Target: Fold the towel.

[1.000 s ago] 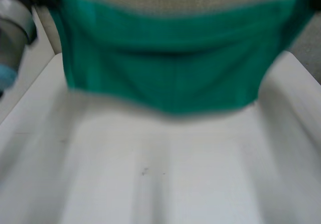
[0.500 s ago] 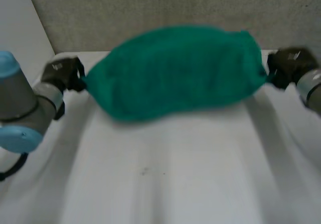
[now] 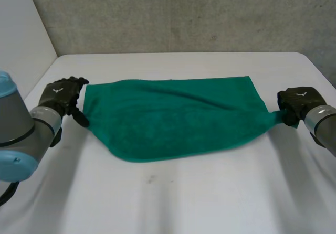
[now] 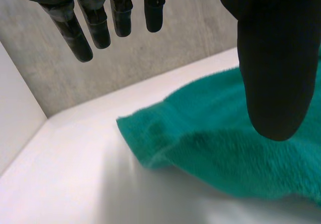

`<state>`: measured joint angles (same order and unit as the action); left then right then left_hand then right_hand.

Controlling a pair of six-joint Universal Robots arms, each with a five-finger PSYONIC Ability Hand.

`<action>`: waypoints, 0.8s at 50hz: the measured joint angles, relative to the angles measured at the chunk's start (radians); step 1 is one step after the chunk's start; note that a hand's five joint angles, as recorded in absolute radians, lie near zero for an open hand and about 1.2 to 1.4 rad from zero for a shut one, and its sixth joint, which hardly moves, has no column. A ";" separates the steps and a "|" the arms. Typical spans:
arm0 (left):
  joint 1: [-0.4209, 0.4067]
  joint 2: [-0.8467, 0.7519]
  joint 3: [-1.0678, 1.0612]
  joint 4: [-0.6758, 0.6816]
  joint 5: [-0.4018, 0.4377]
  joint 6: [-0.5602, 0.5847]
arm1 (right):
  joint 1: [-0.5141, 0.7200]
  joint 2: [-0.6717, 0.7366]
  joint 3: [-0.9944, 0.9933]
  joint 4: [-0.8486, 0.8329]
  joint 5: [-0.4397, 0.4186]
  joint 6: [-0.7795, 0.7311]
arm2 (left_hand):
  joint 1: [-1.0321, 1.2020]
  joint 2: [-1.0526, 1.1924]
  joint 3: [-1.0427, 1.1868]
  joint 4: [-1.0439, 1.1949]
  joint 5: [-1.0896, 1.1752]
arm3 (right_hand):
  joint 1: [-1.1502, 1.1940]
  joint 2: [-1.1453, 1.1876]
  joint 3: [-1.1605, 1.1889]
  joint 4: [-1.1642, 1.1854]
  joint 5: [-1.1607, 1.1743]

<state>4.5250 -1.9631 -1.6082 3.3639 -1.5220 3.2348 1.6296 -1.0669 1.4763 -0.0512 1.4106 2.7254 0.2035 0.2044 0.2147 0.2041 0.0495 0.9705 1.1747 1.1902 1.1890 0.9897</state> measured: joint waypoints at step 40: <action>-0.164 -0.098 -0.165 0.103 0.033 0.000 | -0.017 -0.005 0.064 -0.035 0.000 -0.007 | 0.656 0.626 0.614 0.610 0.586 | 0.000 0.000 0.000 0.000 0.000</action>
<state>4.3610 -2.0615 -1.7737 3.4668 -1.4890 3.2351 1.6123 -1.0719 1.5408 -0.0864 1.4109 2.7180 0.8592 0.8307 0.8285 0.8142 0.6357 0.9705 1.1747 1.1902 1.1890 0.9898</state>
